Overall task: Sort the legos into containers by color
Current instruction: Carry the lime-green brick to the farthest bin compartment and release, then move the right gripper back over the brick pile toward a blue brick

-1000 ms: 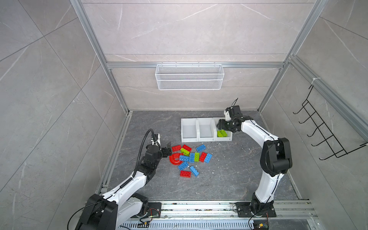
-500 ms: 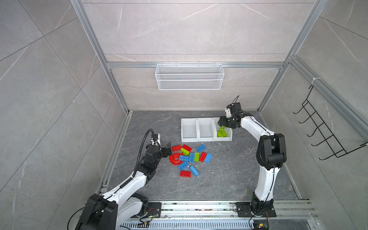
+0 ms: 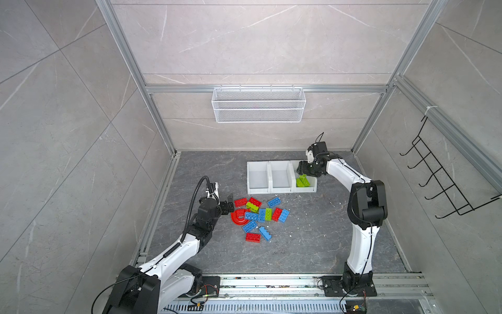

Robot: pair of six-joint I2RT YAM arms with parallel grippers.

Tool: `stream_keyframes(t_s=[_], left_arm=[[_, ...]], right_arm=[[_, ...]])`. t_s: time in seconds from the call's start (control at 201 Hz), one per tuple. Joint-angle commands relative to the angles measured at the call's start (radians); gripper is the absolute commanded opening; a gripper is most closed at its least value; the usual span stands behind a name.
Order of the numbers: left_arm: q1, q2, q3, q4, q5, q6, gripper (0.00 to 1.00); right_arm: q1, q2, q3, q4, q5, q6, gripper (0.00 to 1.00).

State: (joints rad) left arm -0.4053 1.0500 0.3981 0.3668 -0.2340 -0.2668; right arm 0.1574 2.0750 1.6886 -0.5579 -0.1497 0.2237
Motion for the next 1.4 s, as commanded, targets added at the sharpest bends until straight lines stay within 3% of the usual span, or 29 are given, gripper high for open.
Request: stream_keyframes(t_s=[0.0,0.204,0.324,0.443,0.547,0.717,0.836,1.274,1.399], left_arm=[[0.003,-0.026,0.017,0.038,-0.009,-0.005,1.00],[0.003,-0.040,0.008,0.044,-0.003,-0.006,1.00],[0.004,-0.045,0.009,0.038,-0.004,-0.007,1.00],[0.004,-0.056,0.009,0.037,0.001,-0.008,1.00],[0.003,-0.056,0.009,0.038,-0.002,-0.010,1.00],[0.003,-0.067,0.013,0.030,0.038,-0.014,1.00],[0.003,-0.073,0.011,0.026,0.033,-0.022,1.00],[0.003,-0.068,0.018,0.009,0.037,-0.024,1.00],[0.003,-0.074,0.019,0.000,0.037,-0.022,1.00]], right_arm=[[-0.002,-0.007,0.029,-0.020,0.007,-0.018,0.73],[-0.003,-0.129,-0.019,-0.008,-0.009,-0.011,0.79],[0.016,-0.290,-0.153,0.058,-0.023,0.016,0.78],[0.107,-0.477,-0.353,0.126,-0.003,0.014,0.78],[0.238,-0.561,-0.478,0.127,0.007,-0.075,0.79],[0.445,-0.509,-0.553,0.082,-0.013,-0.261,0.82],[0.540,-0.410,-0.495,-0.022,0.070,-0.313,0.82],[0.548,-0.359,-0.523,-0.028,0.168,-0.298,0.90],[0.542,-0.329,-0.512,-0.054,0.147,-0.270,0.92]])
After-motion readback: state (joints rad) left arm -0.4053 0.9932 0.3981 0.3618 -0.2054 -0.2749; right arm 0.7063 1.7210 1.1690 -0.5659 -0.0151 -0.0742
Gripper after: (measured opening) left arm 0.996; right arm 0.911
